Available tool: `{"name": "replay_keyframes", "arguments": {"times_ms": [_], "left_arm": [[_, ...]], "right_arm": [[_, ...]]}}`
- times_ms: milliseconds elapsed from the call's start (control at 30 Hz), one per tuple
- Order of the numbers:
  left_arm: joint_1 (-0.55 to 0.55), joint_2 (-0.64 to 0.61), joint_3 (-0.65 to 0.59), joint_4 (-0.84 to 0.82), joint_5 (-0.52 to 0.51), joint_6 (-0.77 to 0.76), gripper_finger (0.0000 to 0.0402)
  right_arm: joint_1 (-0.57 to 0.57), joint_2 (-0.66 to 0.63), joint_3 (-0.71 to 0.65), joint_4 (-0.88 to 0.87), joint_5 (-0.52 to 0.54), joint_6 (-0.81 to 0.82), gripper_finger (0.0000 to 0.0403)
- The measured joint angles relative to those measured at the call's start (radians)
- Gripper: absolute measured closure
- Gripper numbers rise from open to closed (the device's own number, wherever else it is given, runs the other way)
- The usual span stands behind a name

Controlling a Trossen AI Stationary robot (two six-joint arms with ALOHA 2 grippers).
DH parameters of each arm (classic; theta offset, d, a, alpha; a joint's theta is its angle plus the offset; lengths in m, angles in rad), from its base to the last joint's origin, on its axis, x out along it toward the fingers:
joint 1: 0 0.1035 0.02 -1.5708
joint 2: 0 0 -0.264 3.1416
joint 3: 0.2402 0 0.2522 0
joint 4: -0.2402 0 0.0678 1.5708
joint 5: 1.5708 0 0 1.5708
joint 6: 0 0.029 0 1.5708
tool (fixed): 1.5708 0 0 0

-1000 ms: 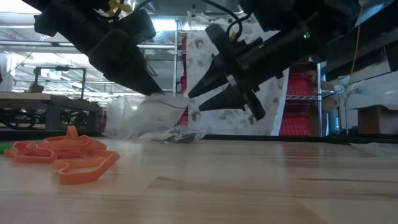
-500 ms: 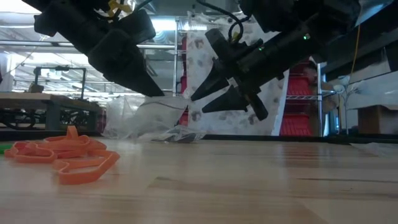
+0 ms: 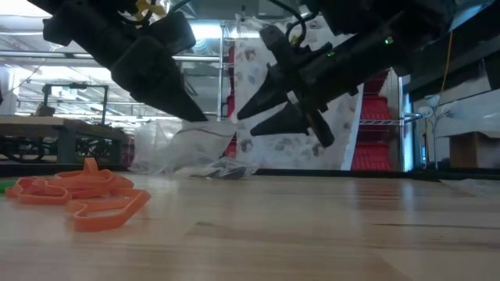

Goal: Sort rubber bands
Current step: Open the transparent zip bag

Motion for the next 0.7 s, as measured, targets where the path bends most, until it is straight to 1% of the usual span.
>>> {"name": "replay_keyframes", "arguments": {"times_ms": [233,500,700], "left_arm": [[0.000,0.000,0.000,0.012,0.000,0.004,0.0402],[0.000,0.000,0.000,0.011,0.000,0.013,0.0401],[0.000,0.000,0.000,0.011,0.000,0.016,0.0401]], "right_arm": [[0.000,0.001,0.000,0.007,-0.011,-0.003,0.0252],[0.000,0.001,0.000,-0.041,0.023,0.035,0.0252],[-0.007,0.001,0.000,-0.052,0.028,0.058,0.0252]]}}
